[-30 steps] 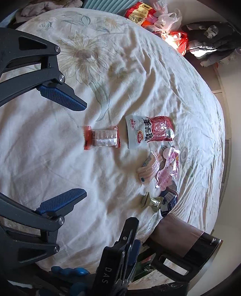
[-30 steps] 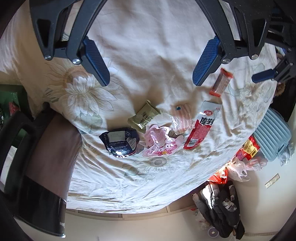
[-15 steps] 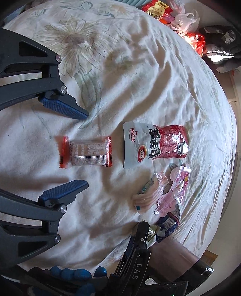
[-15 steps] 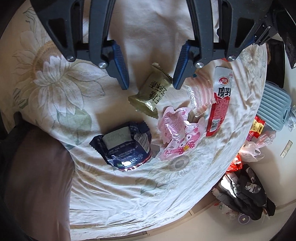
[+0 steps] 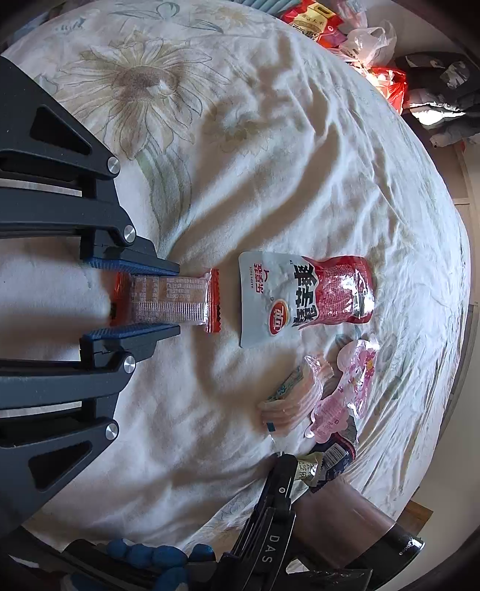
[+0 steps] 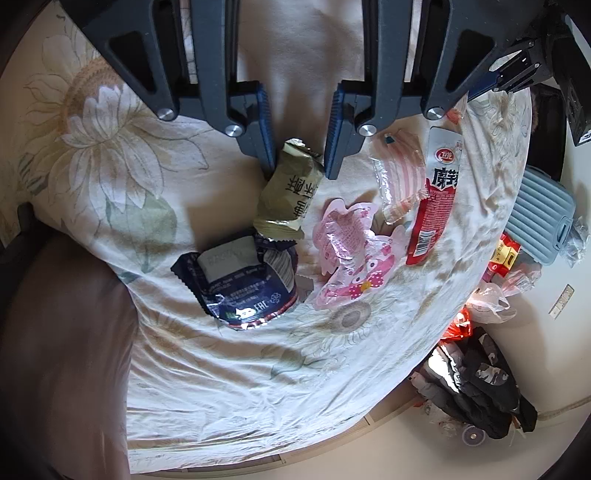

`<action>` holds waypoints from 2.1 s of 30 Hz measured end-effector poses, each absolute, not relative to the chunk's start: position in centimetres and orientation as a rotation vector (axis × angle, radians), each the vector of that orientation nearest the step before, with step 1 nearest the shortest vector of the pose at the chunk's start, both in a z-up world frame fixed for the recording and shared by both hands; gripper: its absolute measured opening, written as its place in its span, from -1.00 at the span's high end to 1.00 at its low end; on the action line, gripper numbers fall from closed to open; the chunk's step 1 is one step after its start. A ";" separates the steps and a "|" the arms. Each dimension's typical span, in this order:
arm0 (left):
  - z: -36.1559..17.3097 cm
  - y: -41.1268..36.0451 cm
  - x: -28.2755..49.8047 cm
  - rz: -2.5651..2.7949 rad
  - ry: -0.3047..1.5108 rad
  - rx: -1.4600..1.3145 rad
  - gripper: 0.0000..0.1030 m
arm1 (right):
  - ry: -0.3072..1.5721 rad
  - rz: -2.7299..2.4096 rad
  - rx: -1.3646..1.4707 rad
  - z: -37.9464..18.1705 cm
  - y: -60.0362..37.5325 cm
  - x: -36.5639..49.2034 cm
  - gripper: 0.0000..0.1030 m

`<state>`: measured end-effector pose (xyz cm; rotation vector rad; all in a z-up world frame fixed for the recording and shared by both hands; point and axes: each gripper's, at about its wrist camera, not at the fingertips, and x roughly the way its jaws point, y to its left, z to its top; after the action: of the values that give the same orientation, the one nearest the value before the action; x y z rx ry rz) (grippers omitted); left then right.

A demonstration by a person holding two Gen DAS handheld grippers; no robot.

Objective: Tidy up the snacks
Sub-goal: 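Grasp the red-edged wrapped cake with the left tool while the right tool grasps the beige-green packet, then carry the wrapped cake and beige-green packet over the green tray with both tools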

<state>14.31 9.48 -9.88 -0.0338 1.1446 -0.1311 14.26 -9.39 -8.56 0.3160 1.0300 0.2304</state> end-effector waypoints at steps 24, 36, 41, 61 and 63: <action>-4.3 5.2 9.9 -0.136 1.041 0.027 0.60 | 0.940 0.295 0.224 -3.4 -12.3 5.3 -0.11; -2.8 -3.5 6.9 -0.261 1.033 0.082 0.60 | 0.912 0.160 0.221 -2.2 -19.6 -0.8 -0.11; -2.3 -7.0 6.1 -0.304 1.026 0.117 0.60 | 0.901 0.102 0.236 -2.2 -22.8 -2.3 -0.11; -1.5 -22.5 6.3 -0.511 1.004 0.222 0.60 | 0.824 -0.096 0.287 -1.9 -37.1 -3.1 -0.11; -1.4 -24.6 6.7 -0.538 0.995 0.232 0.60 | 0.813 -0.120 0.286 -1.8 -39.1 -2.6 -0.11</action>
<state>6.71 -24.59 -1.37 0.2315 0.9948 -0.5379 -2.61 -39.09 -1.78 0.2856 0.8132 -0.1197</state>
